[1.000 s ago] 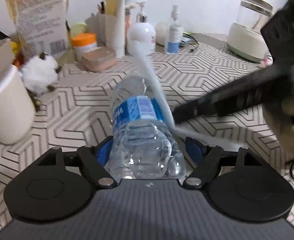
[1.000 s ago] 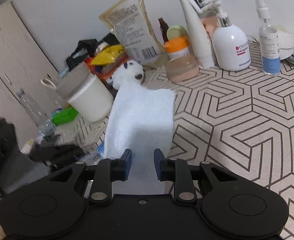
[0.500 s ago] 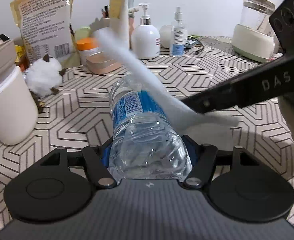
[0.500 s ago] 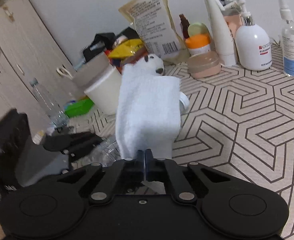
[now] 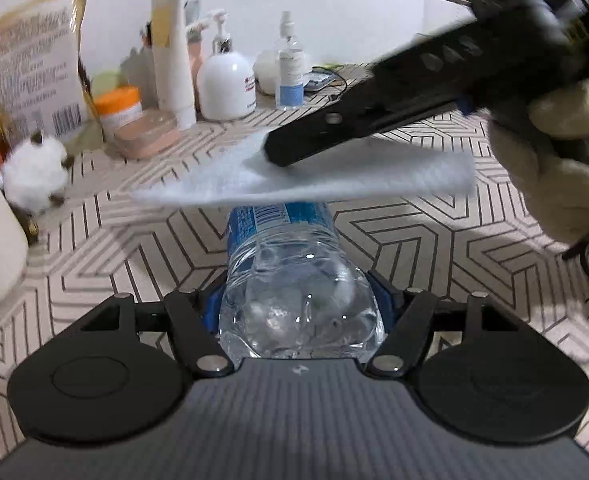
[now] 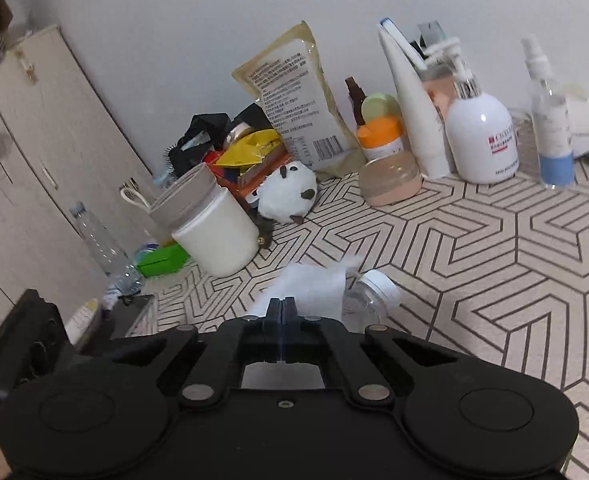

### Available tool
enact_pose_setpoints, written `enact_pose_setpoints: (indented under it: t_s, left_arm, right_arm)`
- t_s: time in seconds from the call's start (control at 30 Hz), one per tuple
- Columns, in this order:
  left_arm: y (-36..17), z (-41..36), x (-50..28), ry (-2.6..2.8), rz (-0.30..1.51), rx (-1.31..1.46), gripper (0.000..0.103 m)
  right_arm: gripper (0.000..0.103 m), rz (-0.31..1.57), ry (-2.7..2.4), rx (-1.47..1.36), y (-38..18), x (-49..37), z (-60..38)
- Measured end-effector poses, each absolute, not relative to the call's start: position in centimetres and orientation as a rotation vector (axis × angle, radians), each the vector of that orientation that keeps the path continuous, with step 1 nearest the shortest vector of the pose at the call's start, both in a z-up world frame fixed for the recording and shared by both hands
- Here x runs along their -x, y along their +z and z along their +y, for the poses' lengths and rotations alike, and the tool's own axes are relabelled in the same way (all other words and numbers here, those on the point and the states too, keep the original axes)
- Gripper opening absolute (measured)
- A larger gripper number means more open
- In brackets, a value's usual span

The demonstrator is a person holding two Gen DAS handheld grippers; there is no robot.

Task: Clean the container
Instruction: 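Drag the wipe along the bottle side with the right gripper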

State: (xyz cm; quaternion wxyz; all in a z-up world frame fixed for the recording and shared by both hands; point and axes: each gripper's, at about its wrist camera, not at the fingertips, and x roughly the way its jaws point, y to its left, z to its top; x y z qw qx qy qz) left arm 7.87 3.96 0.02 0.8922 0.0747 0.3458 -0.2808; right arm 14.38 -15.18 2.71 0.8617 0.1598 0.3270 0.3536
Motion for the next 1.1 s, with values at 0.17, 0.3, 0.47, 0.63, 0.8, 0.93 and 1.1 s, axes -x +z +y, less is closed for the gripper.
enact_pose_setpoints:
  t_s: [0.17, 0.3, 0.47, 0.63, 0.8, 0.93, 1.1]
  left_arm:
    - [0.2, 5.2, -8.7, -0.529, 0.736, -0.11, 0.082]
    - [-0.4, 5.0, -9.0, -0.509, 0.753, -0.123, 0.082]
    - [-0.3, 5.2, -8.4, -0.514, 0.725, -0.123, 0.072]
    - [-0.3, 4.9, -8.0, -0.529, 0.704, -0.121, 0.068]
    - [-0.2, 4.8, -8.0, -0.542, 0.708, -0.114, 0.068]
    - [-0.3, 4.4, -7.8, -0.55, 0.709, -0.142, 0.069]
    - [-0.3, 4.2, -7.6, -0.543, 0.707, -0.154, 0.069]
  right_arm:
    - [0.0, 0.696, 0.712, -0.3, 2.5, -13.3, -15.5]
    - [0.0, 0.757, 0.705, -0.305, 1.0, -13.8, -15.0]
    - [0.003, 0.836, 0.669, -0.237, -1.3, -14.8, -12.7]
    - [0.005, 0.828, 0.655, -0.219, -0.7, -14.6, -12.5]
    - [0.005, 0.825, 0.647, -0.256, -0.4, -14.2, -13.3]
    - [0.005, 0.774, 0.641, -0.264, 0.7, -13.1, -13.8]
    - [0.005, 0.693, 0.752, -0.264, 2.3, -11.1, -13.0]
